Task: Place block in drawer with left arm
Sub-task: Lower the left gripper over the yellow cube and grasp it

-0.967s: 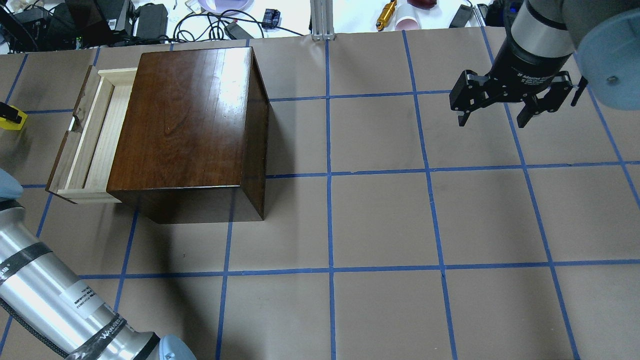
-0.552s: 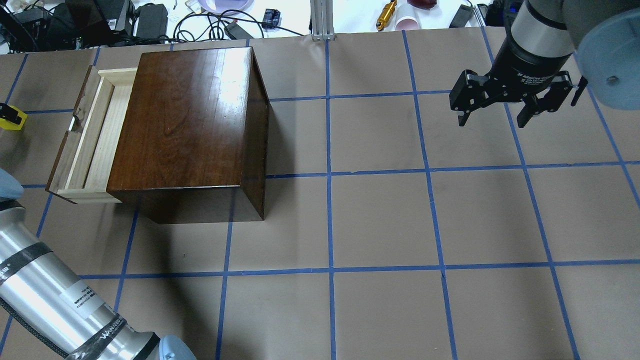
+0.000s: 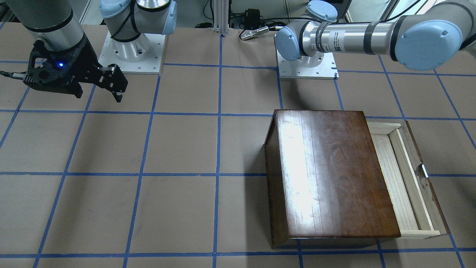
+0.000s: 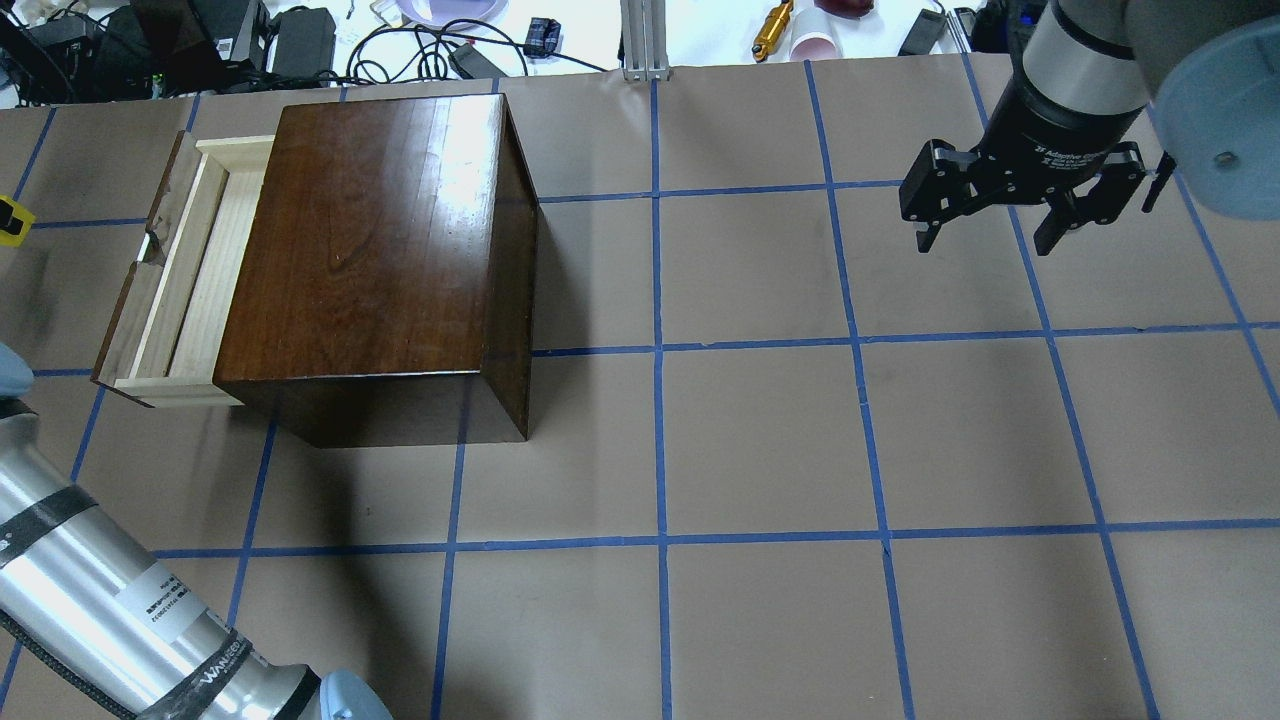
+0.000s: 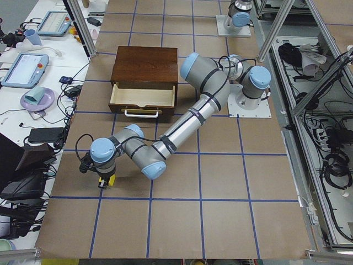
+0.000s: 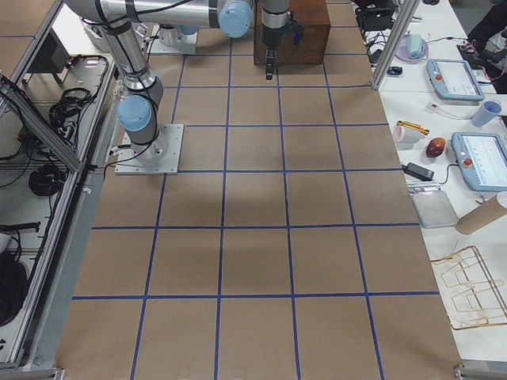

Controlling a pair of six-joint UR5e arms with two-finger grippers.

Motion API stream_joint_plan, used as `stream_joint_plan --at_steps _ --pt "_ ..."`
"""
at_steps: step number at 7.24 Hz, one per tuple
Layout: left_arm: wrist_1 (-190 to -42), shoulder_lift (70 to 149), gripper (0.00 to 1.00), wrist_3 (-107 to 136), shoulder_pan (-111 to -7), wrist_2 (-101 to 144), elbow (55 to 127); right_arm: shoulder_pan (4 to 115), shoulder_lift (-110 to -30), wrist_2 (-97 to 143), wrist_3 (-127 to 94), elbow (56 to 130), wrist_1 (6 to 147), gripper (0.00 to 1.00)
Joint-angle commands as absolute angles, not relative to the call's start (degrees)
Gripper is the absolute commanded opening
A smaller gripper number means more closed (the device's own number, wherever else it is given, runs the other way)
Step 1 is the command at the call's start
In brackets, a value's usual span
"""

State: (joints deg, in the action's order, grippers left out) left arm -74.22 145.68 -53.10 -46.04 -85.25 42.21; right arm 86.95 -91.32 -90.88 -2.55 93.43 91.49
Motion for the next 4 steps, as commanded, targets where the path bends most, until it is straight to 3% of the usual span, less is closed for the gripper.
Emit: stream_joint_plan --at_steps 1,4 --pt "-85.6 138.3 0.00 -51.9 -48.0 -86.0 43.0 87.0 -91.3 -90.9 -2.5 93.5 91.5 1.00" --pt "-102.6 128.1 0.00 -41.5 -50.1 -85.8 45.4 87.0 -91.3 -90.9 -2.5 93.4 91.5 1.00"
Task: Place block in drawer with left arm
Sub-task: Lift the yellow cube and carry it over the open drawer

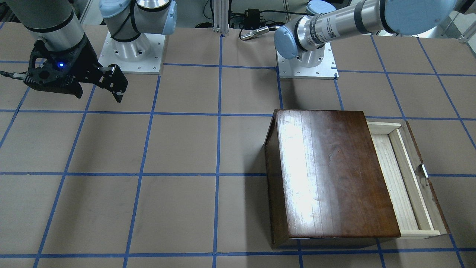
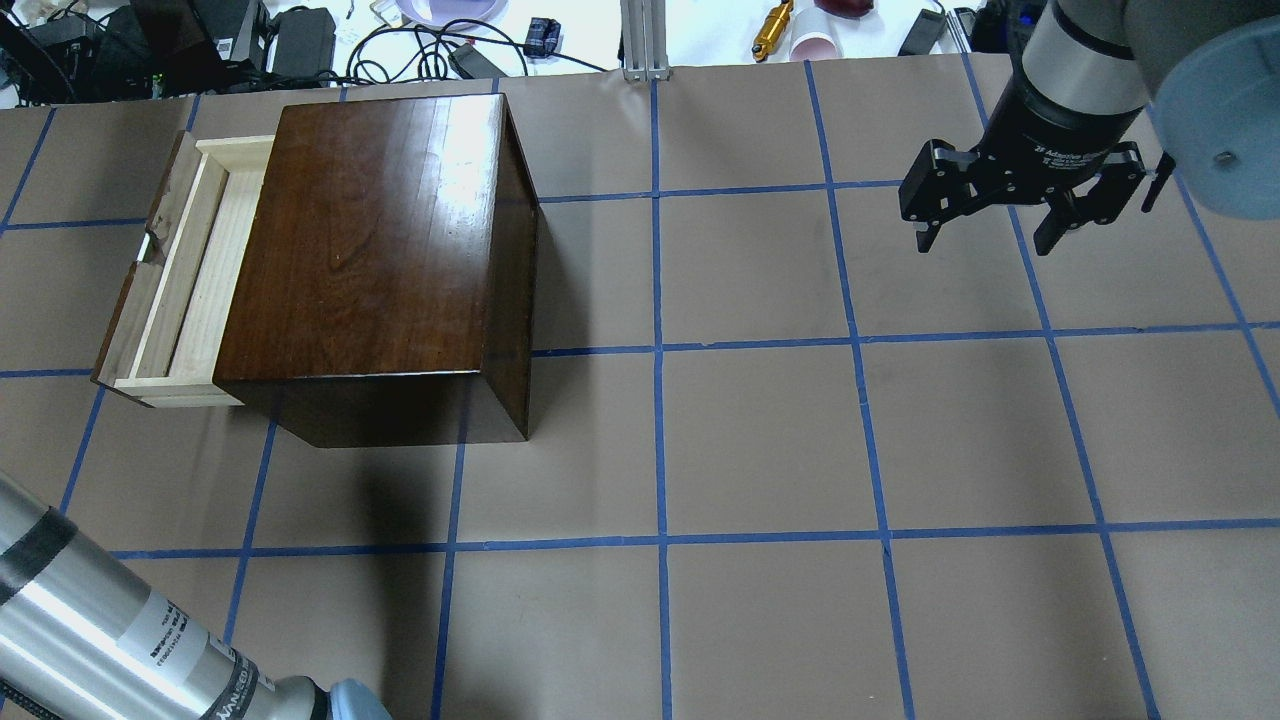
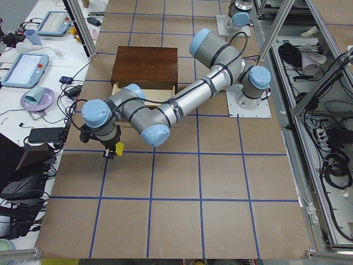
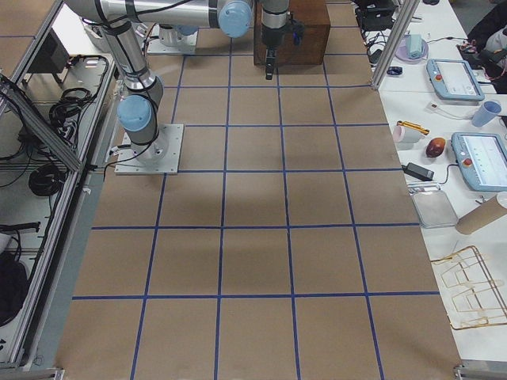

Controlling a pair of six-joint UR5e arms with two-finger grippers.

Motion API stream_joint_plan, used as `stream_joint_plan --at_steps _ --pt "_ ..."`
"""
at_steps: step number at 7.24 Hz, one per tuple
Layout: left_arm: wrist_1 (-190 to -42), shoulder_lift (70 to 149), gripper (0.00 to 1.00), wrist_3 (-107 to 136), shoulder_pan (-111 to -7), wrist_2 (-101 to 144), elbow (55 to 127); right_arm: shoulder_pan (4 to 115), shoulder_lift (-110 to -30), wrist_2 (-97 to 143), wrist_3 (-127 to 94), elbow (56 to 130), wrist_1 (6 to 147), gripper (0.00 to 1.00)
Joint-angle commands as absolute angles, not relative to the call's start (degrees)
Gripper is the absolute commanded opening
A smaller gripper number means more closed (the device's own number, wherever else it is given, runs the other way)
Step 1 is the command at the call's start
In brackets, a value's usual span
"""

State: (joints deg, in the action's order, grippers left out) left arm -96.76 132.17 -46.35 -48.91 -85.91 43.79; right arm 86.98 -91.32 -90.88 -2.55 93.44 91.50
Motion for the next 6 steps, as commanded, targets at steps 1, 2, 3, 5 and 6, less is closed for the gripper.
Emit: stream_joint_plan --at_steps 1,2,3,5,6 --pt "-103.4 125.2 0.00 -36.6 -54.0 -86.0 48.4 87.0 -91.3 -90.9 -2.5 93.5 91.5 1.00" --pt "-103.4 122.2 0.00 -30.3 -57.5 -86.0 51.4 87.0 -91.3 -90.9 -2.5 93.4 91.5 1.00" --pt "-102.6 120.2 0.00 -26.3 -60.4 -85.8 54.9 87.0 -91.3 -90.8 -2.5 93.4 91.5 1.00" --pt "-96.2 117.6 0.00 -22.8 -62.2 -85.8 61.4 87.0 -91.3 -90.8 -2.5 93.4 91.5 1.00" --pt "-96.2 117.0 0.00 -22.9 -62.7 -85.7 64.0 87.0 -91.3 -90.8 -2.5 93.4 91.5 1.00"
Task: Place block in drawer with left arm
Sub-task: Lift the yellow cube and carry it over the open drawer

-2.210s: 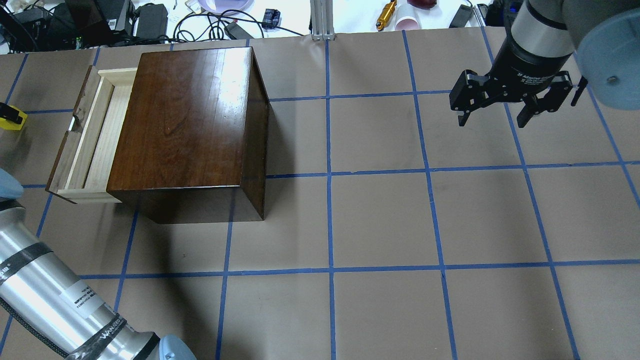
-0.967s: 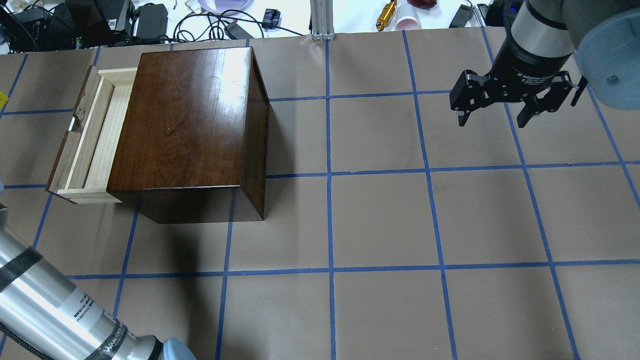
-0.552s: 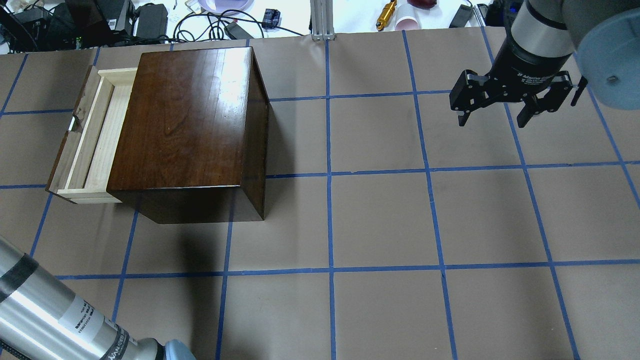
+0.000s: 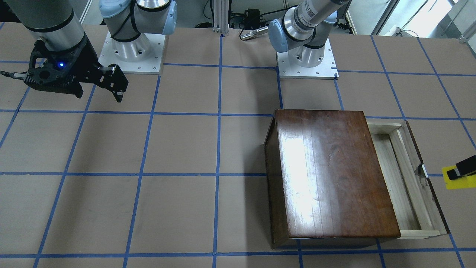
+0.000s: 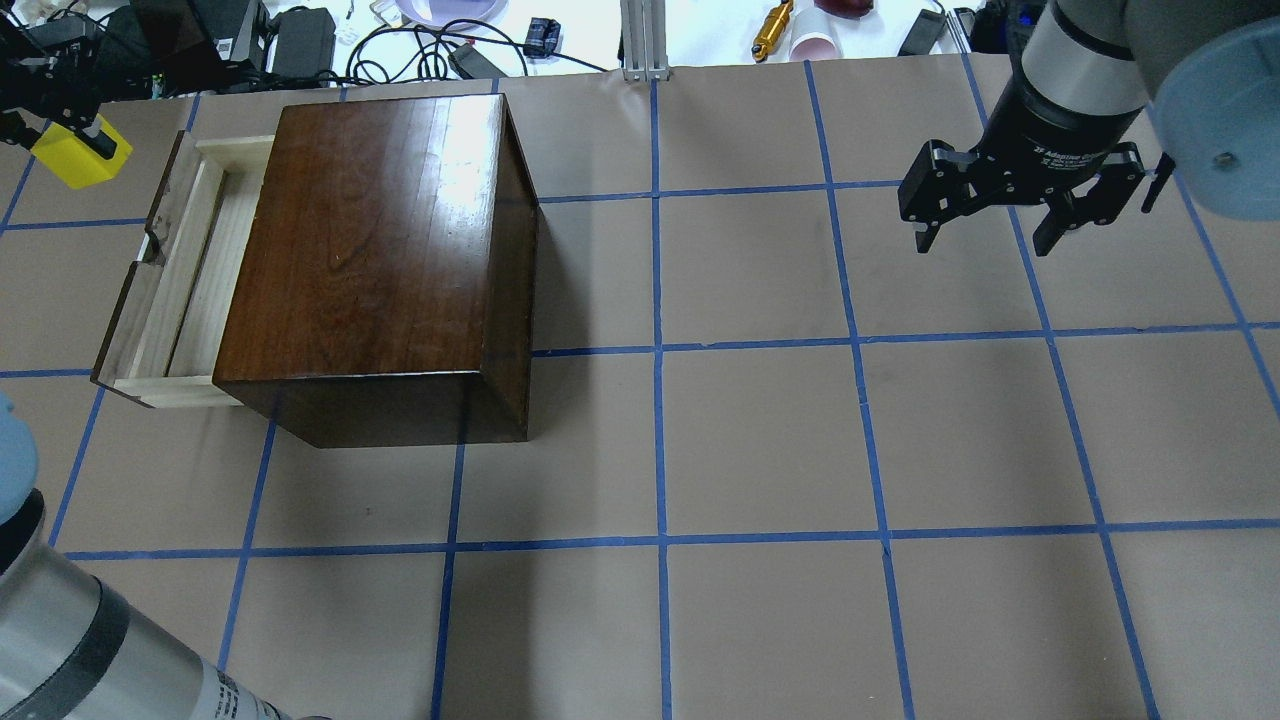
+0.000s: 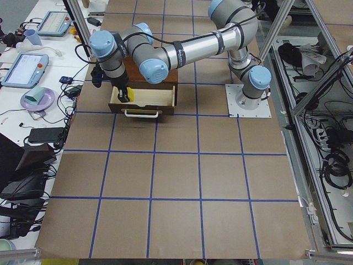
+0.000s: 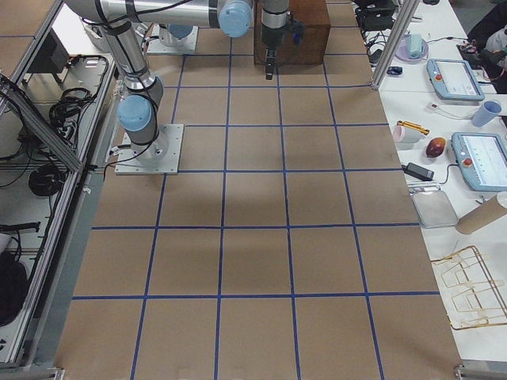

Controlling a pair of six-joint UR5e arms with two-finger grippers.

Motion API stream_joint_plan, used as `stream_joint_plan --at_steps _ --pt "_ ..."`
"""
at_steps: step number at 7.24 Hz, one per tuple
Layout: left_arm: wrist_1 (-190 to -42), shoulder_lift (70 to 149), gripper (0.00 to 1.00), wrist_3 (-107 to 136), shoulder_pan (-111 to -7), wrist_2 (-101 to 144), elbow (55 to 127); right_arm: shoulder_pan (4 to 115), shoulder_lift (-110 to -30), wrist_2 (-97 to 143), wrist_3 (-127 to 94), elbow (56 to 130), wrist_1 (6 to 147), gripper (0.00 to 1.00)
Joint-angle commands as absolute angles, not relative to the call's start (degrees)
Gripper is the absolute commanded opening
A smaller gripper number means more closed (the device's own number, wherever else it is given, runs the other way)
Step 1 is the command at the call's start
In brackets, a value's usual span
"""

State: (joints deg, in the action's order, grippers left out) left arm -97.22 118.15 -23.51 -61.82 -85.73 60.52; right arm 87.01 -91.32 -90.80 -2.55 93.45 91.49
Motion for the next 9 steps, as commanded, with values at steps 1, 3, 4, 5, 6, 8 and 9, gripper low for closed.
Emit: stream_joint_plan --at_steps 1,3,4,5,6,8,9 --pt "-95.5 116.1 0.00 -22.7 -64.1 -85.9 66.2 87.0 -91.3 -90.9 -2.5 93.5 91.5 1.00" --pt "-95.4 116.1 0.00 -23.5 -65.8 -85.7 68.1 87.0 -91.3 -90.9 -2.5 93.5 91.5 1.00" --pt "-95.4 116.5 0.00 -25.8 -66.0 -85.7 69.2 86.9 -91.3 -90.9 -2.5 93.4 91.5 1.00" --pt "-95.0 116.9 0.00 -28.3 -65.9 -85.8 70.7 86.9 -91.3 -90.9 -2.5 93.4 91.5 1.00" --pt "-92.1 117.2 0.00 -29.6 -66.0 -85.8 72.6 87.0 -91.3 -90.9 -2.5 93.4 91.5 1.00" --pt "-82.2 117.2 0.00 -29.5 -65.8 -85.7 79.2 87.0 -91.3 -90.9 -2.5 93.4 91.5 1.00" --pt "-81.5 117.0 0.24 -29.4 -65.8 -85.6 80.2 87.0 -91.3 -90.9 -2.5 93.5 91.5 1.00"
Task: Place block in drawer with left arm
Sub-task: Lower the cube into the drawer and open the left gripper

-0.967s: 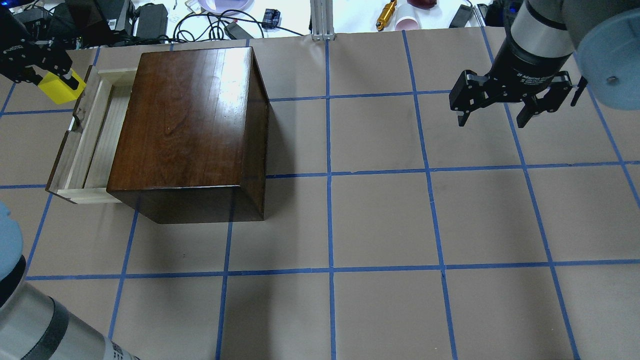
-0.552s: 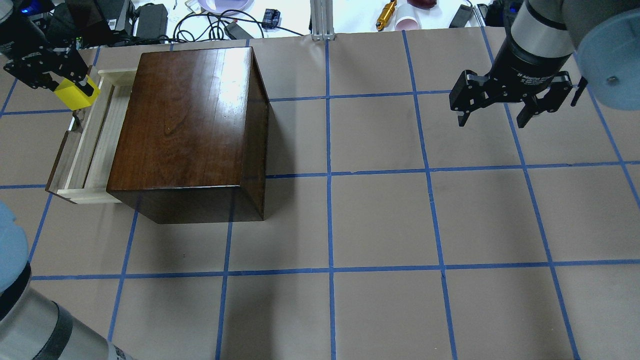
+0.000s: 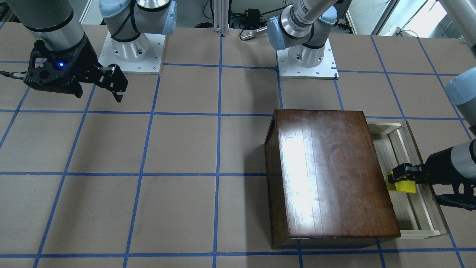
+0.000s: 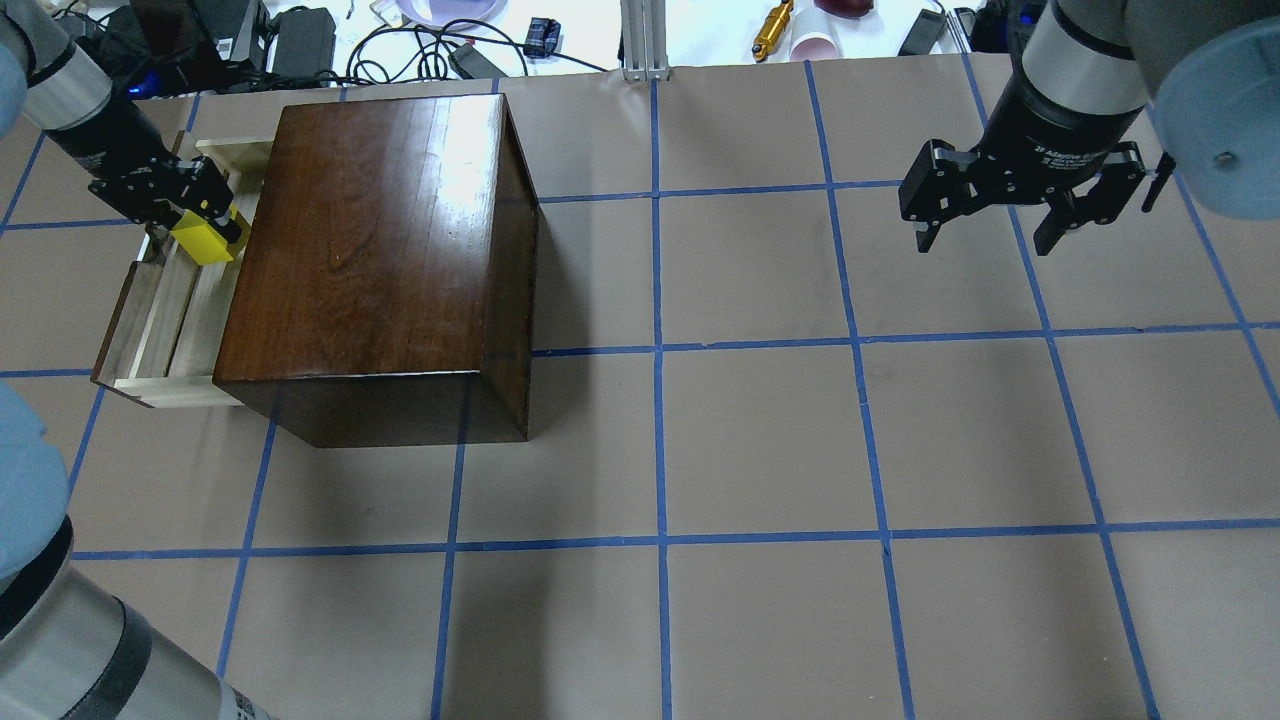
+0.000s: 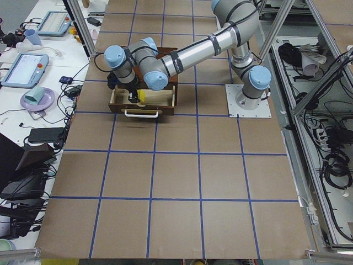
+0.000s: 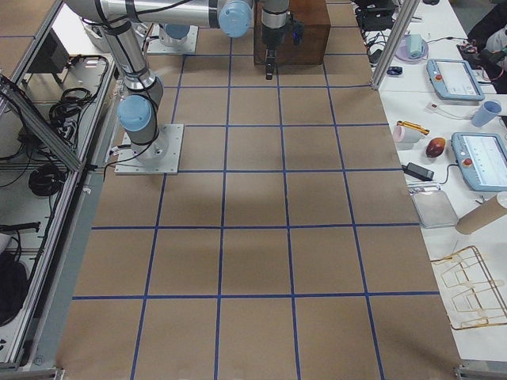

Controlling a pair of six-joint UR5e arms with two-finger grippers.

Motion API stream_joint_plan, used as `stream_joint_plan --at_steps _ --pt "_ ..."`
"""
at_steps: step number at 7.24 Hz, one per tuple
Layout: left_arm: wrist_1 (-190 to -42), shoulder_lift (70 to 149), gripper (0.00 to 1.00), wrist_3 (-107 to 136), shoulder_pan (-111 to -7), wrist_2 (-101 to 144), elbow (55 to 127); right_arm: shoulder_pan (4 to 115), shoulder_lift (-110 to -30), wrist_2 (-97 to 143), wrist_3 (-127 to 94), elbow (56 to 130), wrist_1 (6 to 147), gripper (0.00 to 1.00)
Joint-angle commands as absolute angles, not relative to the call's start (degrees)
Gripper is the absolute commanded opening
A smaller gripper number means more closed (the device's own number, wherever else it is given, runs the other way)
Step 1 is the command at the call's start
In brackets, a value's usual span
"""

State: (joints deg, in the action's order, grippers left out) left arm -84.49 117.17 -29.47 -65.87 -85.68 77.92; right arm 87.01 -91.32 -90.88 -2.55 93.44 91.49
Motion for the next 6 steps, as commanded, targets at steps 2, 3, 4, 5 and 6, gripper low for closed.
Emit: stream_joint_plan --at_steps 2,3,4,5,6 --pt "-82.4 115.8 1.00 -29.0 -66.0 -85.4 80.0 86.9 -91.3 -90.9 -2.5 93.4 91.5 1.00" --pt "-85.7 115.3 1.00 -28.7 -66.5 -85.2 80.1 87.0 -91.3 -90.9 -2.5 93.5 91.5 1.00" --pt "-86.0 114.5 1.00 -28.7 -66.6 -85.2 79.2 87.0 -91.3 -90.9 -2.5 93.4 91.5 1.00" --pt "-86.3 113.6 1.00 -28.0 -66.9 -85.5 77.8 87.0 -91.3 -90.9 -2.5 93.4 91.5 1.00" --pt "-86.5 112.4 1.00 -26.6 -67.7 -85.3 75.9 87.0 -91.3 -90.9 -2.5 93.4 91.5 1.00"
